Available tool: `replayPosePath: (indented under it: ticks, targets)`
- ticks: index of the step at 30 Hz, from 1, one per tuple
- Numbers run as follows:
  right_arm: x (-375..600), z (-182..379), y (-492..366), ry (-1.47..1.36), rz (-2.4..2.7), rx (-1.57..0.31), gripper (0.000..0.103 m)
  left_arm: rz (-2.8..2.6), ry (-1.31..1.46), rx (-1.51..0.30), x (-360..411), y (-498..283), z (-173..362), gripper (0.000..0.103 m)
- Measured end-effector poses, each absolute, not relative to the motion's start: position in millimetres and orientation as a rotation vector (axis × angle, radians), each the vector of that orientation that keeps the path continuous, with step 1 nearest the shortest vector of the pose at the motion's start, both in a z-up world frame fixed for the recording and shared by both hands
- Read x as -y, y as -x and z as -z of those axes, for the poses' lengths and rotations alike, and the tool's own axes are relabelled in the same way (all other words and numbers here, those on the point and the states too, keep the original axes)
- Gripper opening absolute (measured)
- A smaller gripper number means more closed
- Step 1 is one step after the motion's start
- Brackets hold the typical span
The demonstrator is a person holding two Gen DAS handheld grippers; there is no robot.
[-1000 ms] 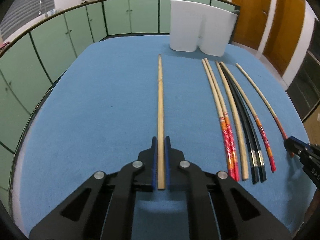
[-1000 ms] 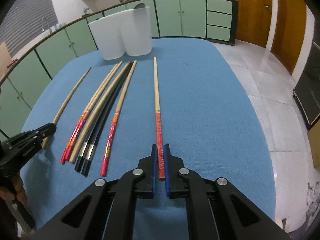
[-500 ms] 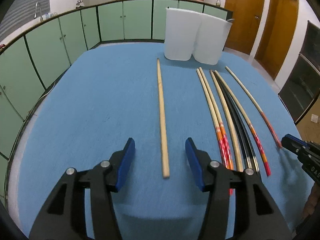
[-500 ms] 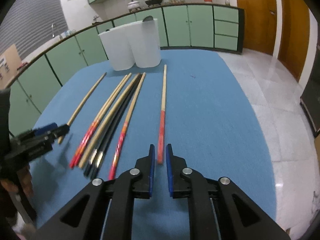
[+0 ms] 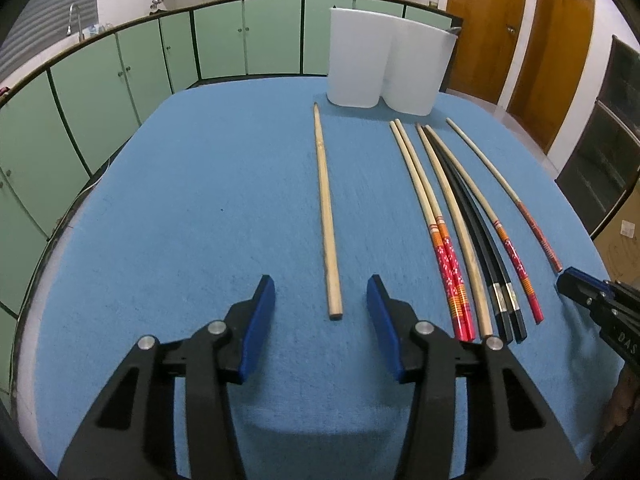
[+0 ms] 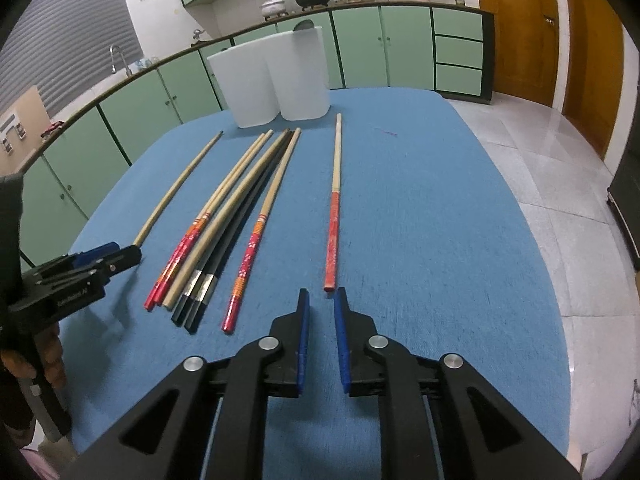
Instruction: Organize utensils
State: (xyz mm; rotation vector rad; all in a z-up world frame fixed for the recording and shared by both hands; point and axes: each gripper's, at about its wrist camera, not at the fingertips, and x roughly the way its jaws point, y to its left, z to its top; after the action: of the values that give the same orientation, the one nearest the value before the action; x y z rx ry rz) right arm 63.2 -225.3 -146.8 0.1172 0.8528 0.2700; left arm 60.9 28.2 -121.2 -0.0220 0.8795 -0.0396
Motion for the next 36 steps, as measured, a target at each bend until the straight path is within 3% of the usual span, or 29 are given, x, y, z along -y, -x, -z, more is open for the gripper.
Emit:
replayPosePath:
  ticks: [18,26,30,36]
  targets:
    - [224,148,-74,-0.112,-0.251,-0.862,0.012,0.047,0.037,-0.883,-31,-60,123,0.041]
    - [225,149,-75,-0.115,-0.249,-0.863,0.012,0.062,0.016,-0.884,-27,-60,123,0.028]
    - [225,150,-77,-0.112,-0.246,-0.864,0.012,0.077,0.001,-0.885,-24,-61,124,0.007]
    - [226,150,-80,-0.117,-0.241,-0.866,0.006,0.08,0.007,-0.886,-23,-61,123,0.006]
